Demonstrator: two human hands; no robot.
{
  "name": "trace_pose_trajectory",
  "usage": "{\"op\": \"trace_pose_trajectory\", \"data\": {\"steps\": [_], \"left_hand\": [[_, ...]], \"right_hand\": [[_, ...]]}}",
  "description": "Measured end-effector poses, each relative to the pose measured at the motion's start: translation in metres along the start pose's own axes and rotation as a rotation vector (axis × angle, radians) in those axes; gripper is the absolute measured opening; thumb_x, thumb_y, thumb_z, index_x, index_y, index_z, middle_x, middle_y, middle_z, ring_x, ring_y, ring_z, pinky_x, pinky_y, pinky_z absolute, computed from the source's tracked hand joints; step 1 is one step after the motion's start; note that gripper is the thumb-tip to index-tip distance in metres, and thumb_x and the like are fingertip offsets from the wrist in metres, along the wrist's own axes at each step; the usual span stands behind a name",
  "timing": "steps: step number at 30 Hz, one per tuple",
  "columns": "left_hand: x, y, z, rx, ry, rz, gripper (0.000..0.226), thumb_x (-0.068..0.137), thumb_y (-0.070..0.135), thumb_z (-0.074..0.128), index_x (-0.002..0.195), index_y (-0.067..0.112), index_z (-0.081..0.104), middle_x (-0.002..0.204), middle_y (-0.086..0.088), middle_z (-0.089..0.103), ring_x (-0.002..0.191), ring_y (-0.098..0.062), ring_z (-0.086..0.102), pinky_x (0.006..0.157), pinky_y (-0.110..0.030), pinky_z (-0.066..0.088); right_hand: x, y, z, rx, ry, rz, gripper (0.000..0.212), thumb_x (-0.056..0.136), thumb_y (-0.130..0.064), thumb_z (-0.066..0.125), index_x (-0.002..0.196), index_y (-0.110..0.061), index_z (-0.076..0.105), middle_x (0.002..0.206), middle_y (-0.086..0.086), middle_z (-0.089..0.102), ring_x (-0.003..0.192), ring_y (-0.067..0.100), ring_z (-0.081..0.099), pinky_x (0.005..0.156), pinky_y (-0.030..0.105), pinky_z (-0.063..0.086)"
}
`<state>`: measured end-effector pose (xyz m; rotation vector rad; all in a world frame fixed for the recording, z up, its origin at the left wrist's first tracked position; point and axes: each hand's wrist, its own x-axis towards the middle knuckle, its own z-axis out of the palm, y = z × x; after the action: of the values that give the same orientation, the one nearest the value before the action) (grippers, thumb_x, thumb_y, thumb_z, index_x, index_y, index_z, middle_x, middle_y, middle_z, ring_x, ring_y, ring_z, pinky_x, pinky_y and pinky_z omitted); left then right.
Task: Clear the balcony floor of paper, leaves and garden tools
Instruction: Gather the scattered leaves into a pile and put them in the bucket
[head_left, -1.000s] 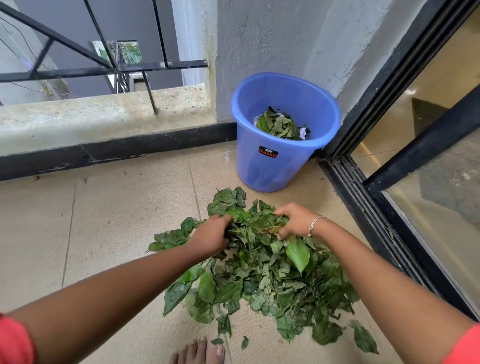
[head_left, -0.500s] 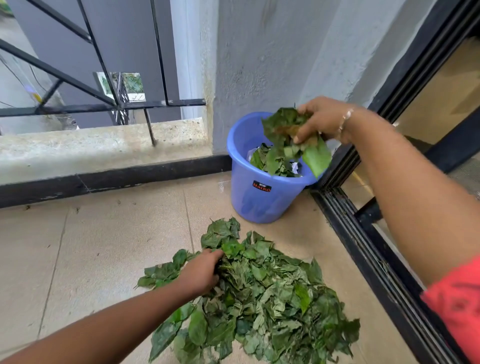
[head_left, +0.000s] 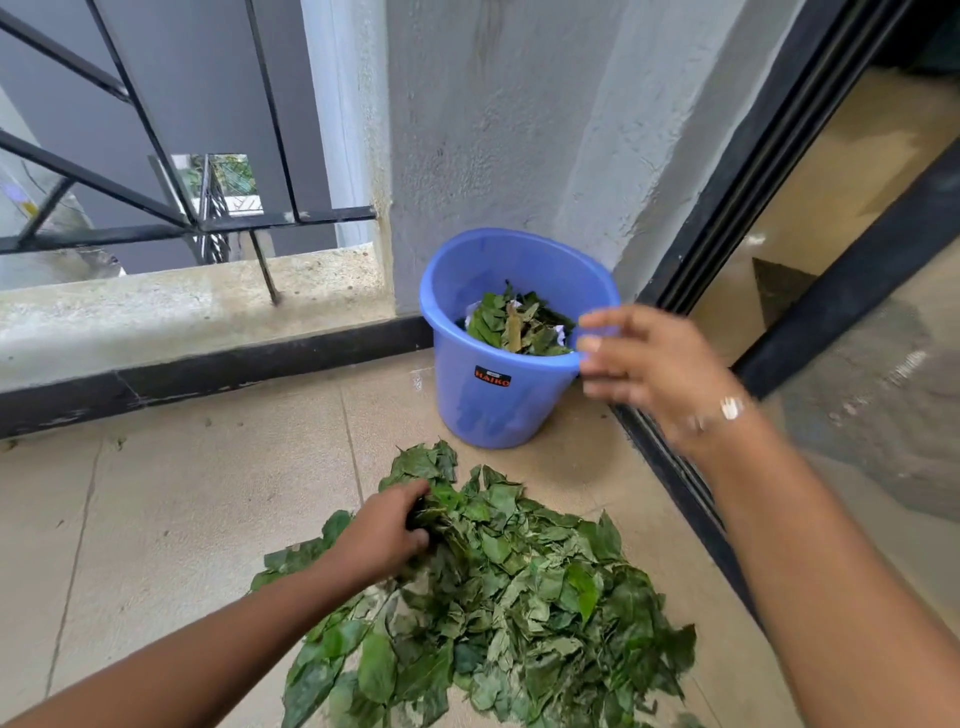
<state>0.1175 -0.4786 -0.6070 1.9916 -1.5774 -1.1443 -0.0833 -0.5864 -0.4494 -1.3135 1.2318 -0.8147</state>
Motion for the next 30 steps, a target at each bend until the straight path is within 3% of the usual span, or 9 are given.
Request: {"op": "trace_pose_trajectory", "data": {"steps": [6,9,13,17,20,23,25,27,30], "left_hand": [[-0.011,0.025,-0.022,-0.201,0.014,0.039,0.020,0.087,-0.003,0.056,0.095,0.015,0.051,0.087,-0.006,0.063,0.046,-0.005,0.059,0.043,-0.019,0.046],[-0.016,0.045,-0.042,-0.340,0.034,0.077,0.019,0.085,-0.008,0.056,0.091,0.010,0.054,0.079,-0.010,0.063,0.053,-0.015,0.058,0.045,-0.028,0.047],[-0.005,0.092,-0.086,-0.429,0.150,0.197,0.034,0.081,-0.017,0.053,0.082,0.018,0.053,0.075,-0.011,0.058,0.059,-0.022,0.056,0.040,-0.020,0.045],[0.039,0.141,-0.127,-0.370,0.264,0.277,0.033,0.079,-0.015,0.056,0.085,0.018,0.056,0.079,-0.011,0.058,0.073,-0.023,0.059,0.065,-0.029,0.050],[0.077,0.182,-0.136,-0.210,0.310,0.268,0.036,0.080,-0.009,0.059,0.112,0.009,0.057,0.078,-0.008,0.057,0.061,-0.012,0.061,0.054,-0.022,0.051],[0.100,0.204,-0.127,-0.089,0.162,0.156,0.052,0.081,0.006,0.068,0.129,0.009,0.047,0.114,-0.014,0.057,0.100,-0.029,0.060,0.073,-0.041,0.055],[0.106,0.202,-0.118,0.086,0.061,0.066,0.067,0.081,0.021,0.072,0.138,0.014,0.038,0.139,-0.011,0.044,0.120,-0.029,0.048,0.085,-0.042,0.046],[0.103,0.193,-0.107,0.230,0.204,0.188,0.062,0.083,0.026,0.069,0.136,0.012,0.042,0.137,-0.012,0.046,0.120,-0.027,0.049,0.087,-0.031,0.040],[0.072,0.163,-0.078,0.245,0.620,0.672,0.027,0.089,0.026,0.053,0.106,0.006,0.060,0.104,-0.012,0.062,0.097,-0.030,0.056,0.080,-0.036,0.041]], "right_hand": [[-0.082,0.081,0.002,-0.056,-0.096,0.382,0.011,0.082,-0.006,0.065,0.092,-0.013,0.065,0.090,0.006,0.066,0.078,0.015,0.062,0.066,0.024,0.055],[-0.067,0.091,-0.001,-0.076,-0.041,0.398,0.009,0.084,-0.005,0.064,0.087,-0.014,0.063,0.084,0.005,0.064,0.072,0.013,0.058,0.062,0.023,0.051],[-0.066,0.099,-0.008,-0.136,-0.090,0.400,0.009,0.084,-0.005,0.063,0.088,-0.013,0.061,0.079,0.005,0.059,0.066,0.011,0.054,0.057,0.020,0.048],[-0.067,0.106,-0.010,-0.198,-0.143,0.426,0.009,0.085,-0.008,0.064,0.091,-0.014,0.060,0.083,0.006,0.060,0.066,0.010,0.054,0.057,0.020,0.049],[-0.066,0.113,-0.010,-0.230,-0.168,0.433,0.012,0.085,-0.012,0.065,0.096,-0.013,0.060,0.083,0.006,0.059,0.065,0.010,0.053,0.056,0.021,0.047],[-0.066,0.119,-0.012,-0.258,-0.193,0.454,0.017,0.086,-0.014,0.064,0.102,-0.012,0.059,0.083,0.004,0.060,0.061,0.008,0.050,0.055,0.019,0.046],[-0.066,0.123,-0.015,-0.266,-0.200,0.467,0.018,0.086,-0.014,0.064,0.104,-0.012,0.058,0.082,0.002,0.061,0.060,0.008,0.049,0.054,0.019,0.046],[-0.066,0.128,-0.020,-0.276,-0.202,0.491,0.019,0.086,-0.013,0.064,0.104,-0.012,0.058,0.081,0.001,0.061,0.061,0.009,0.049,0.055,0.021,0.045],[-0.067,0.136,-0.032,-0.330,-0.200,0.534,0.023,0.085,-0.013,0.065,0.107,-0.013,0.057,0.088,0.004,0.061,0.066,0.012,0.049,0.058,0.023,0.045]]}}
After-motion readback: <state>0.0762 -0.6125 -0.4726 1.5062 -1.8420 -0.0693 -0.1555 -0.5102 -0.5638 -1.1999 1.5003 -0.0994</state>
